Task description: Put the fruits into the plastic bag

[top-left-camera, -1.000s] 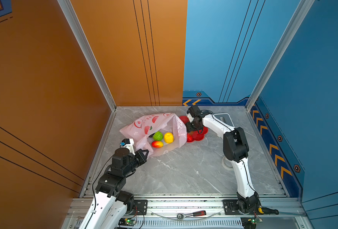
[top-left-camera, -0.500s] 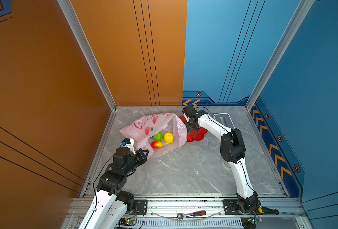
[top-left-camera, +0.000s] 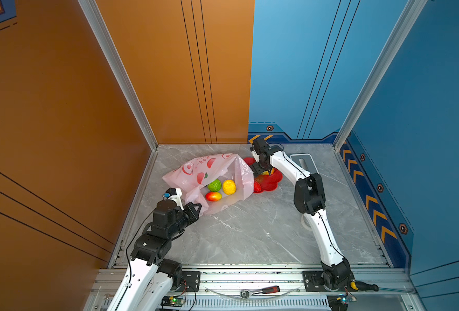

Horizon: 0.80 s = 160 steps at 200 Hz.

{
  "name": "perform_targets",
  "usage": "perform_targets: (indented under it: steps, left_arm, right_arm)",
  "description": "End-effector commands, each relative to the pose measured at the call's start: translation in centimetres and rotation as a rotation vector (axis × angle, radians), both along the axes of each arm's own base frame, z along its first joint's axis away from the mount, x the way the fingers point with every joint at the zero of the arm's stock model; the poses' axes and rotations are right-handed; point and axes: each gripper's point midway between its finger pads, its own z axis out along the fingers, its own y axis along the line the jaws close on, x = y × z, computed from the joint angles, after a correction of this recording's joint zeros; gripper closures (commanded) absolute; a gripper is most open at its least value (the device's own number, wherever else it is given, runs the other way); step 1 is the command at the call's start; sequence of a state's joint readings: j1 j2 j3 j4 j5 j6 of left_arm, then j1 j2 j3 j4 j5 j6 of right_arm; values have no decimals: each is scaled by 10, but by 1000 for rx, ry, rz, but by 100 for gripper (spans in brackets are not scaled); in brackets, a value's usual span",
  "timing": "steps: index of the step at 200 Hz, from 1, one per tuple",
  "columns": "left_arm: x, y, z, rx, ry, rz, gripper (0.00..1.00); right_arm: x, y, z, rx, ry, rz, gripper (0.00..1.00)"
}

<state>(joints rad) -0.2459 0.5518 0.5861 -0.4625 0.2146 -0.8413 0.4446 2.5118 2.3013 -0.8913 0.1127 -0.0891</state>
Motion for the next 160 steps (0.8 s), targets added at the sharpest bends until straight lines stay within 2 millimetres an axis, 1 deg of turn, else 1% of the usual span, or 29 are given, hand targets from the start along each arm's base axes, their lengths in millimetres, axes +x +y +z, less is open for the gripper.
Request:
perform_targets:
  steps: [1,32,45,59,73,92,100,121,131,160]
  left_arm:
    - [1,1,12,8,-25,-4,100]
    - [2,1,10,4,-21,-3,100]
    - [2,0,9,1,-21,-3,100]
    - [3,0,8,-2,-20,-3,100]
    - [3,0,8,-2,-20,-2,100]
    - [2,1,8,0,-23,-2,100]
    - [2,1,9,0,-25,-1,100]
    - [1,1,8,-2,-23,0,100]
    - [1,1,8,-3,-24,0,100]
    - [2,1,10,-11,-28,1,100]
  right_arm:
    - [-5,-4,-2,28,45,-22,0]
    - [-8,-7,-5,72,79,-50,6]
    - [-11,-4,-6,91,91,-49,11]
    - [-13,-2,-8,104,103,-53,21]
    - [-14,-1,-10,116,113,-60,24]
    - [-16,0,-12,130,124,-68,35]
    - [-16,1,-11,135,125,-72,36]
    - [-17,0,-6,156,119,-88,56]
    - [-17,0,-3,173,112,-97,64]
    - [-18,-2,10,243,89,-132,65]
